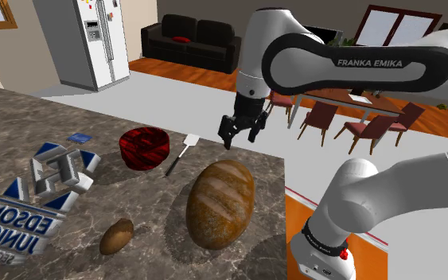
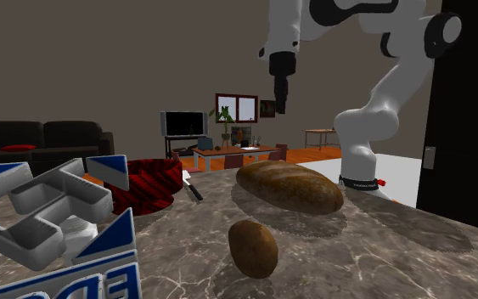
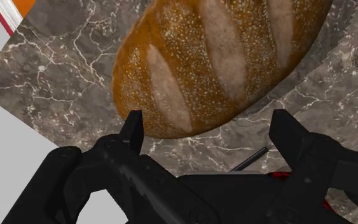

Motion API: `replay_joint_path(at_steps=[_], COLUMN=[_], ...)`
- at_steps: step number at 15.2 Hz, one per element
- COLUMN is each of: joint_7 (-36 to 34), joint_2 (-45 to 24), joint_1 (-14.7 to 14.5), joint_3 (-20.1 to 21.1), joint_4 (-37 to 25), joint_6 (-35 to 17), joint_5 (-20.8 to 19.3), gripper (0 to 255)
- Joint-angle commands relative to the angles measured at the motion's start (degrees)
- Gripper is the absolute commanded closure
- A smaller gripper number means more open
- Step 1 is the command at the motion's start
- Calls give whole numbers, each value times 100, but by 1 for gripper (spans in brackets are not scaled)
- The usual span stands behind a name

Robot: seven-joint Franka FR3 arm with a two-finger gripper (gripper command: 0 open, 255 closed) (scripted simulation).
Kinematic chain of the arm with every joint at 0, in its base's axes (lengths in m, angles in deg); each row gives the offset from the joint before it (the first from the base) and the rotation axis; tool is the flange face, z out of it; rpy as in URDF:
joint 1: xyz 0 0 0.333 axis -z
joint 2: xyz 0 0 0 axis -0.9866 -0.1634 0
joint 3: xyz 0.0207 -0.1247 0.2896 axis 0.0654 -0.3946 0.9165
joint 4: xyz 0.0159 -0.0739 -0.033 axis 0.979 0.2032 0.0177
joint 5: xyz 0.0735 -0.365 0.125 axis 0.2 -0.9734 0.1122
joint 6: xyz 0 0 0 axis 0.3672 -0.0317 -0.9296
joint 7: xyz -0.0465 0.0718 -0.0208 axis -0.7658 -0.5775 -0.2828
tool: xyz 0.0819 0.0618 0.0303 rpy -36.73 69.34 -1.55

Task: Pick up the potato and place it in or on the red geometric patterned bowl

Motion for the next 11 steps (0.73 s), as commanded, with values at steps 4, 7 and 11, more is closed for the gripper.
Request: replay_joint_path(at_steps=[4, 7, 11], joint_7=[-1049, -1654, -2481], joint_2=[-541, -967, -1656], joint_1=[-53, -41, 32], joint_3=[674, 1075, 1610], joint_4=[-16, -124, -387], joint_6=[-583, -958, -1477], joint_5=[493, 706, 851], gripper=[0, 0, 0])
